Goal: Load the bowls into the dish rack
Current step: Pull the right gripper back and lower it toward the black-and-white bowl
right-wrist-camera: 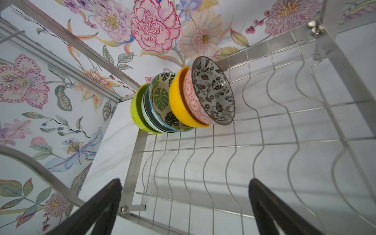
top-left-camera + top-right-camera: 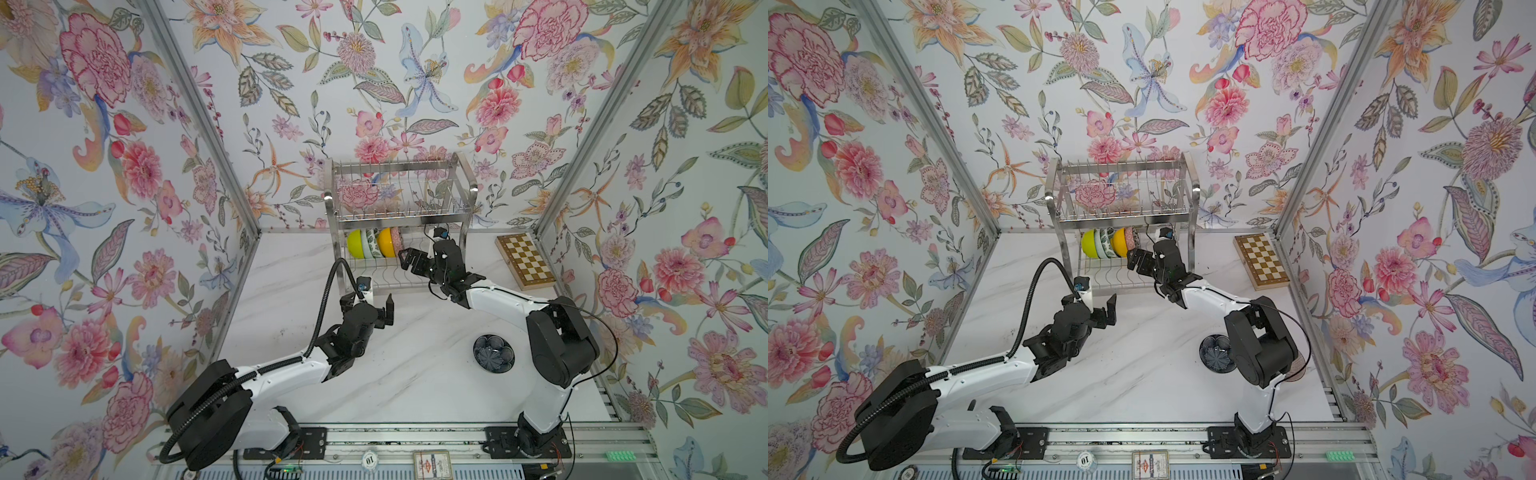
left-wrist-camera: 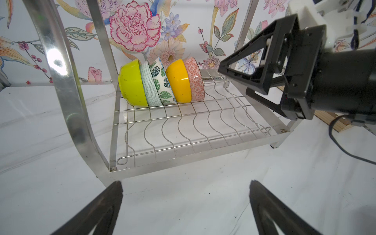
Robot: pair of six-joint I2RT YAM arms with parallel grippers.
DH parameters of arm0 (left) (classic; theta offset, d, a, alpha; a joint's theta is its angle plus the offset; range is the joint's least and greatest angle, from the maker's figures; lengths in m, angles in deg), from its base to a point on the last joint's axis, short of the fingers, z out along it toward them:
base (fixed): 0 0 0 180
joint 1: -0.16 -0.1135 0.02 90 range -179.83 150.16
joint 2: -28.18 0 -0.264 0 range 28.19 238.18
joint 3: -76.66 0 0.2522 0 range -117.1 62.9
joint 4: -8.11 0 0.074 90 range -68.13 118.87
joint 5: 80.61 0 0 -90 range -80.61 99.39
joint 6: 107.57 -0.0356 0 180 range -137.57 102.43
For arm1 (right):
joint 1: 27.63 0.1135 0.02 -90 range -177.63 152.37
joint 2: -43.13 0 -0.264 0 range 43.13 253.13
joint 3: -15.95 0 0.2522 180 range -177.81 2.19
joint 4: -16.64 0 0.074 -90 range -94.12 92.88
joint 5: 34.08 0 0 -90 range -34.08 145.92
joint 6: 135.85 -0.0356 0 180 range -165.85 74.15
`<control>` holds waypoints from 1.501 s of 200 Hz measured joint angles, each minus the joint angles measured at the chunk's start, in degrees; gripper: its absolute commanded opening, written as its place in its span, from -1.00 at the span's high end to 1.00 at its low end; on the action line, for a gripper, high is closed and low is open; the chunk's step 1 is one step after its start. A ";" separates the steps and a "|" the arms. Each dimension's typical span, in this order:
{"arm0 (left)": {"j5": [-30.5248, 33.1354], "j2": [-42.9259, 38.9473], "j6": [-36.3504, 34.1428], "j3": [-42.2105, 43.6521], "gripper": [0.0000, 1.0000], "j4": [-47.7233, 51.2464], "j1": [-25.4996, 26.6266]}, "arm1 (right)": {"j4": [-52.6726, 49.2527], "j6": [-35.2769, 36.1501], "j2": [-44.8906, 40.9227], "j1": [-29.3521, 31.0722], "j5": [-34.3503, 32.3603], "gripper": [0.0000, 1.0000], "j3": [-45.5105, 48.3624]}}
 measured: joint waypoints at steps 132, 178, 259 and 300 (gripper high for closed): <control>-2.23 0.57 0.74 6.47 -0.98 -13.62 6.29 | -38.01 -0.68 -17.84 1.40 -17.97 -0.97 6.36; -4.39 5.01 0.35 6.49 -0.98 -18.95 8.41 | -43.15 -3.89 -21.77 0.02 -20.48 -0.91 12.94; -6.27 9.51 0.31 6.36 -0.98 -23.06 9.62 | -47.80 -12.22 -28.52 -0.22 -20.04 -0.73 22.58; -7.23 10.49 0.35 6.32 -0.98 -24.72 9.70 | -47.89 -15.87 -29.62 0.83 -19.61 -0.52 25.68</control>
